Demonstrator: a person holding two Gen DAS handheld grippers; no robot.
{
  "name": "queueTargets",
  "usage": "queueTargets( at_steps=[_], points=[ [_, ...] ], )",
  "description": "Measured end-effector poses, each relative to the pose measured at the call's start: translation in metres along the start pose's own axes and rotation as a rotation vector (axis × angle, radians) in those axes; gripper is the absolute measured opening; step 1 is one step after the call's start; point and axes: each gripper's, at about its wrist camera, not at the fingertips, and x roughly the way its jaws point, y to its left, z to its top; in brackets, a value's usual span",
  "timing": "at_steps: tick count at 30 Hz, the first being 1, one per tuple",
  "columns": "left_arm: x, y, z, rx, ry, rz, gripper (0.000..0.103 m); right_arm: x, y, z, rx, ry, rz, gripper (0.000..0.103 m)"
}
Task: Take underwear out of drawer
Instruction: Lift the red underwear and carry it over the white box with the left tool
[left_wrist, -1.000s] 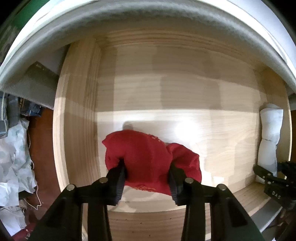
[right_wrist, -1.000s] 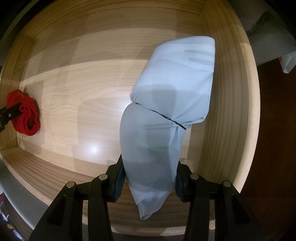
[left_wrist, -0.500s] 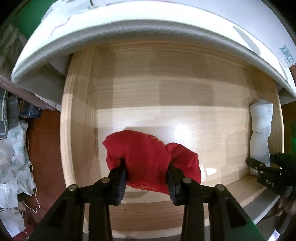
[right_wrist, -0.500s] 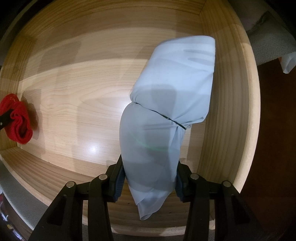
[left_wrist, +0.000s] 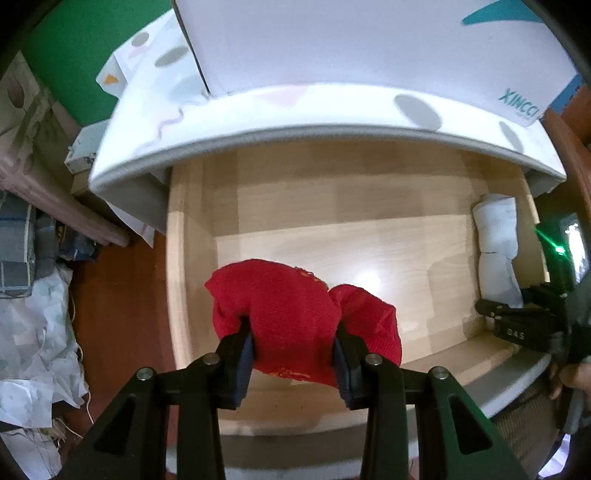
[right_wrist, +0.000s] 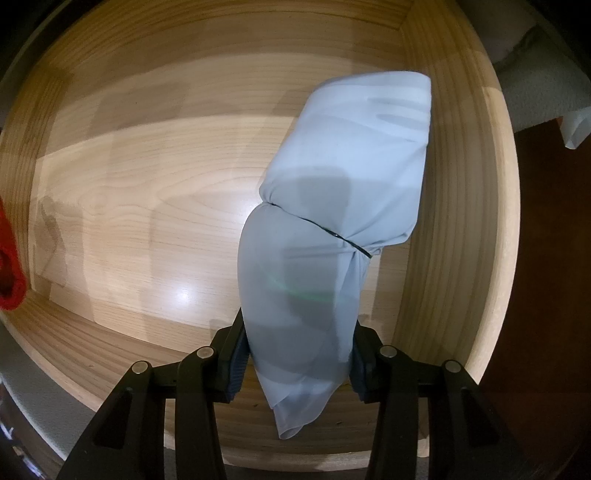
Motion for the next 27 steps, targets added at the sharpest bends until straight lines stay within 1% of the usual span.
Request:
queueTargets(
  at_steps=[2,4,8,14,22,27],
  points=[
    [-0.014,-0.003,0.001,0.006,-0.016,0.000,0.037,0.000,0.000,0.000,0.000,0.000,-0.001,0.043],
    [-0.019,-0.005,0.002,0.010,-0.033,0.002,0.037,0.000,0.001,0.000,0.000,0.000,-0.001,0.043],
    [-0.043,-0.001,0.002,0.013,-0.072,0.001,0.037,0.001,0.001,-0.001,0.001,0.001,-0.001,0.043],
    [-0.069,0.002,0.001,0.018,-0.121,0.008,0.037,0.001,0.001,-0.001,0.002,0.001,-0.003,0.043],
    [-0.097,0.006,0.000,0.005,-0.173,-0.007,0.037,0.001,0.001,-0.001,0.003,0.002,-0.004,0.043],
    [-0.130,0.012,0.004,-0.003,-0.231,-0.017,0.037,0.002,0.001,-0.001,0.003,0.002,-0.005,0.043]
  ],
)
